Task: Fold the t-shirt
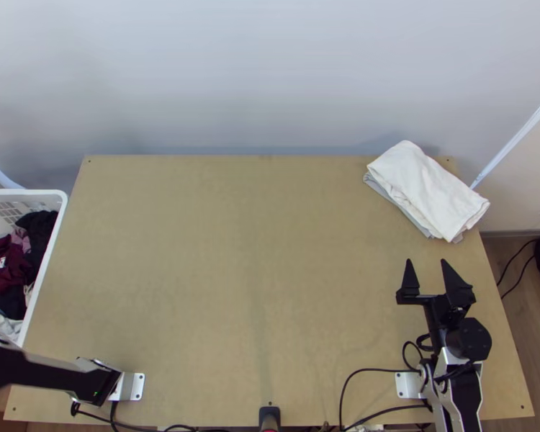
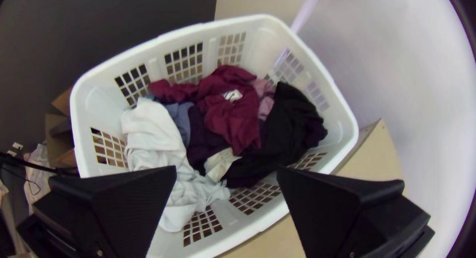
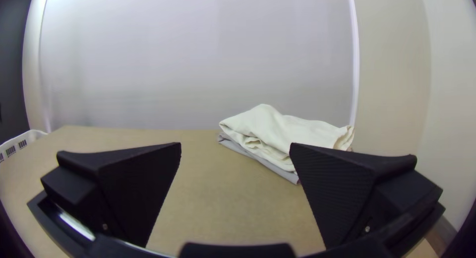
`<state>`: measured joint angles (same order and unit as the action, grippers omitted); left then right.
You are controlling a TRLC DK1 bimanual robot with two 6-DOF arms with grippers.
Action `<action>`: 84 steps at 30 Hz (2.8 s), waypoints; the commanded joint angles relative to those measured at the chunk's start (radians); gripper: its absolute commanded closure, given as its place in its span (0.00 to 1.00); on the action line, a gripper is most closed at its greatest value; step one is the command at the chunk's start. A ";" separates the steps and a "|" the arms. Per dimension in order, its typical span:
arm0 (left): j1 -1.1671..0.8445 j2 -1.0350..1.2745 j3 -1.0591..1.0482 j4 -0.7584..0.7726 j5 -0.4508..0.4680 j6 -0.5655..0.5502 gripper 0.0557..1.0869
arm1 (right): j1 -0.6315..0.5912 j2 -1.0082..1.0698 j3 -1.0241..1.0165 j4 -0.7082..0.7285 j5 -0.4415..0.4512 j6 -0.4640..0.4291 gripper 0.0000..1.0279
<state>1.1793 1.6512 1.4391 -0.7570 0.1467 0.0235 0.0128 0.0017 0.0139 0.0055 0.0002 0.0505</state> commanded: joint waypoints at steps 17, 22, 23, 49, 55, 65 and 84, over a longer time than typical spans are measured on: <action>0.109 0.570 0.185 0.317 -0.036 0.161 0.05 | 0.001 -0.003 -0.005 -0.018 0.009 -0.009 0.04; 0.112 0.699 0.290 0.328 -0.084 0.167 0.05 | 0.001 -0.003 -0.005 -0.019 0.009 -0.009 0.04; 0.115 0.720 0.308 0.331 -0.084 0.168 0.05 | 0.001 -0.003 -0.005 -0.019 0.009 -0.009 0.04; 0.109 0.213 0.218 0.522 0.039 0.010 0.96 | 0.001 -0.003 -0.005 -0.019 0.009 -0.009 0.04; 0.088 -0.021 0.239 0.501 0.080 -0.114 0.96 | 0.001 -0.003 -0.005 -0.019 0.009 -0.009 0.04; 0.031 -0.323 0.325 0.527 0.126 -0.270 0.96 | 0.001 -0.003 -0.005 -0.019 0.009 -0.009 0.04; -0.906 -0.765 0.147 0.363 0.068 -0.303 0.96 | 0.001 -0.003 -0.005 -0.019 0.007 -0.009 0.04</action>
<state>0.4049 0.9108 1.6337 -0.4004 0.2405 -0.2481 0.0128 0.0017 0.0139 0.0055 0.0002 0.0505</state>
